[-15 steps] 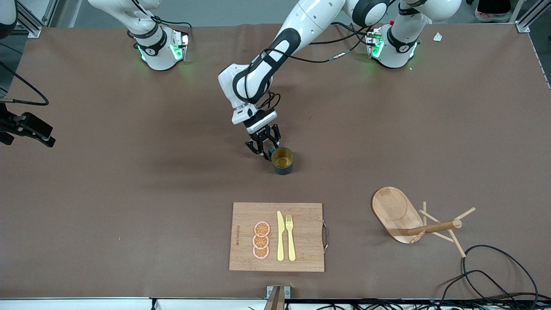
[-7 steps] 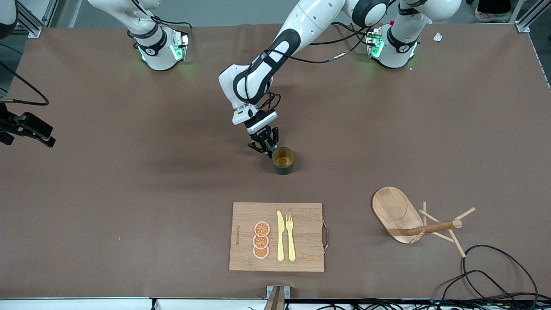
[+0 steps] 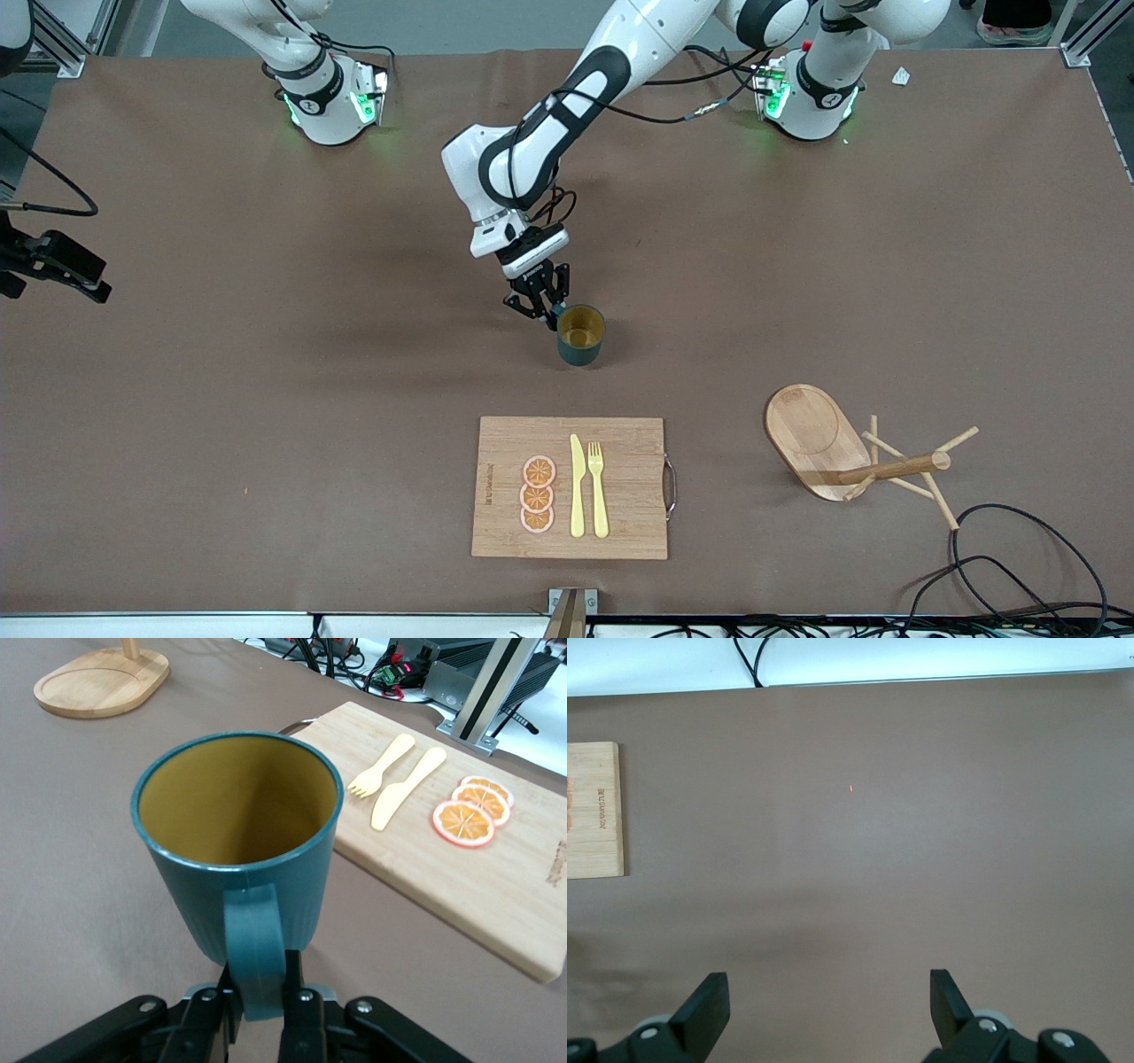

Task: Pass cup and hang on rack
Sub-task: 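Lift the mug with the left gripper and carry it to the rack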

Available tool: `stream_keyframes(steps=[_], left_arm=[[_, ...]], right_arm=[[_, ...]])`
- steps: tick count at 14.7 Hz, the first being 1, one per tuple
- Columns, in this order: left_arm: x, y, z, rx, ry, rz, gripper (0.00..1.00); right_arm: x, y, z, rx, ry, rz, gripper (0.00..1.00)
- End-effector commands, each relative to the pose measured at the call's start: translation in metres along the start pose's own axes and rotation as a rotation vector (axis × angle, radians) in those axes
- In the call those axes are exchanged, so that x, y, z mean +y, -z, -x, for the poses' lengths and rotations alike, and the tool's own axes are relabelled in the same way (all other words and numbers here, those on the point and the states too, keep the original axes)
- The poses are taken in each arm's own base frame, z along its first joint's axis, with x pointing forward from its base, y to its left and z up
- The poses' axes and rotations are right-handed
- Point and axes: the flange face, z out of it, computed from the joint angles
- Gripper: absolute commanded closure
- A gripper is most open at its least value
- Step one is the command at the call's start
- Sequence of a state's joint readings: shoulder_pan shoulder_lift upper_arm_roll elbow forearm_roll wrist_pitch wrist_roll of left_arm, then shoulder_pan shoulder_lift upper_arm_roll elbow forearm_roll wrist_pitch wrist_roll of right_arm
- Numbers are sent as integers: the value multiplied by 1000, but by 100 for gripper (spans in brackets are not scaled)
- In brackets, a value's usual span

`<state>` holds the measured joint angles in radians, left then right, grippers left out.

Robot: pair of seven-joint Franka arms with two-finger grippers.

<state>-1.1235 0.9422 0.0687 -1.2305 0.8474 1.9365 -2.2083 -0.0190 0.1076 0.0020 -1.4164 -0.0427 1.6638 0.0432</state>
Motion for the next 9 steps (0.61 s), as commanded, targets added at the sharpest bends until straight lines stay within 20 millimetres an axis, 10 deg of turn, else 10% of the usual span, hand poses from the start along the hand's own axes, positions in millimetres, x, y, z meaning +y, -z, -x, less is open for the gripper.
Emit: stream_keyframes(steps=[1, 9], left_arm=[[12, 26, -65, -98, 16, -32, 99], [13, 52, -310, -506, 196, -48, 100]], right_arm=[[5, 7, 5, 10, -1, -5, 0], [5, 7, 5, 10, -2, -6, 0]])
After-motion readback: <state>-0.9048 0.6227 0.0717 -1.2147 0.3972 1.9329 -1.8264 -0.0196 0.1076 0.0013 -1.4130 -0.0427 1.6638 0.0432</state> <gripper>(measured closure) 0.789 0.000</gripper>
